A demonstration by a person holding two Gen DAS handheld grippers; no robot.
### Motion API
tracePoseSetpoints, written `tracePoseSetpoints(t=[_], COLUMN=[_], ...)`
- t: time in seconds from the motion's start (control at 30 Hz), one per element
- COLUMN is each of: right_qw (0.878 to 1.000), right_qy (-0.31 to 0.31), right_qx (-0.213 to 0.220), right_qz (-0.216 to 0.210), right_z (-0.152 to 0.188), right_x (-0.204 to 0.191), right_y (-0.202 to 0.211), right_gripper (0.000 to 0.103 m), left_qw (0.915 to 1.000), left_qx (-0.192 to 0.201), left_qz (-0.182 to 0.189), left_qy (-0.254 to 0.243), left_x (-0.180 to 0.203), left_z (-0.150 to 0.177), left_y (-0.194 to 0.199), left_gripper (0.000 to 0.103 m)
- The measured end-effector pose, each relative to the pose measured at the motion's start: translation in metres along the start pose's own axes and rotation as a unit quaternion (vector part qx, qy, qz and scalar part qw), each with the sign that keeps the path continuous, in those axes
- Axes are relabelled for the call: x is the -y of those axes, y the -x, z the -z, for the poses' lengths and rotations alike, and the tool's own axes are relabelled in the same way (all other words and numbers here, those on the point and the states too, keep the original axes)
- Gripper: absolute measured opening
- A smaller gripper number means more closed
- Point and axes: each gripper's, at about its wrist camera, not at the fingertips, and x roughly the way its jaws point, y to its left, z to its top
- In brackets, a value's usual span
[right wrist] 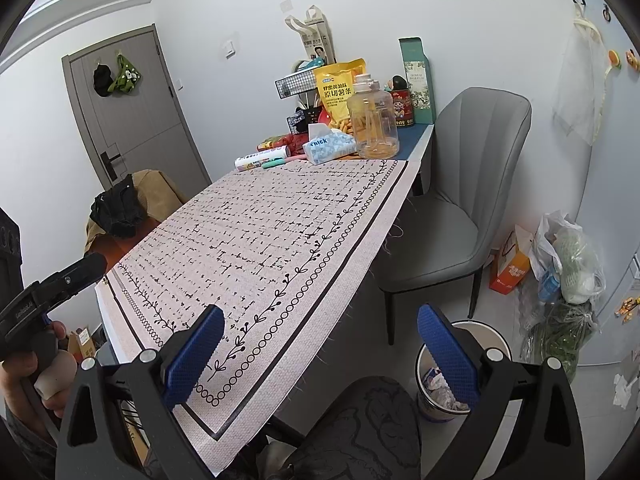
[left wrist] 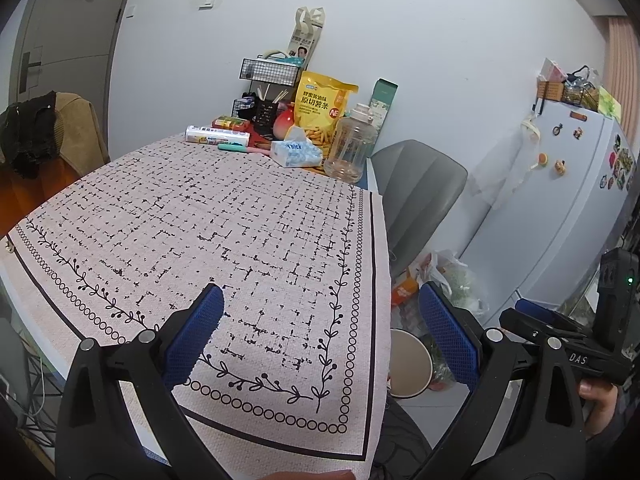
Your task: Collect trash
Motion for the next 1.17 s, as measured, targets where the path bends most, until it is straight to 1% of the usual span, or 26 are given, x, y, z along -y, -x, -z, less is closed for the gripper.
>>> tracePoseSetpoints(t=[0.33,0.53,0.63,0.77,0.9,1.17], right_qw=[1.0,1.0,1.0,1.0,1.0,1.0], right_qy=[0.0,0.0,0.0,0.0,-0.003,-0.006], right_qx=[-0.001,-0.002,-0.002,-0.003,-0.006,-0.012], right_qz=[0.0,0.001,0.001,0.001,0.001,0.004], right_z=[0.0,0.002,0.001,0.003,0.005,0.011], right_x=[0.0,0.0,0.0,0.001,0.002,0.003], right_y=[-0.001,-0.002,-0.002,-0.003,-0.006,-0.013], right_gripper=[0.095,0.095,0.095,0.095,0.095,0.095], left_qw=[0.9999,0.9999,0.9999,0.9997,0.9999,0.9999], left_qx=[0.0,-0.001,0.0,0.0,-0.009,-0.01], left_qz=[-0.015,-0.015,-0.014,-0.012,-0.008,-0.009], left_qy=[0.005,0.005,0.001,-0.022,-0.012,-0.006], left_x=[-0.002,-0.001,0.001,0.008,0.006,0.0], left_z=[0.0,0.001,0.001,0.004,0.005,0.007], left_y=[-0.001,-0.002,-0.002,-0.004,-0.01,-0.015], left_gripper=[0.097,0.097,0.097,0.097,0.097,0.097])
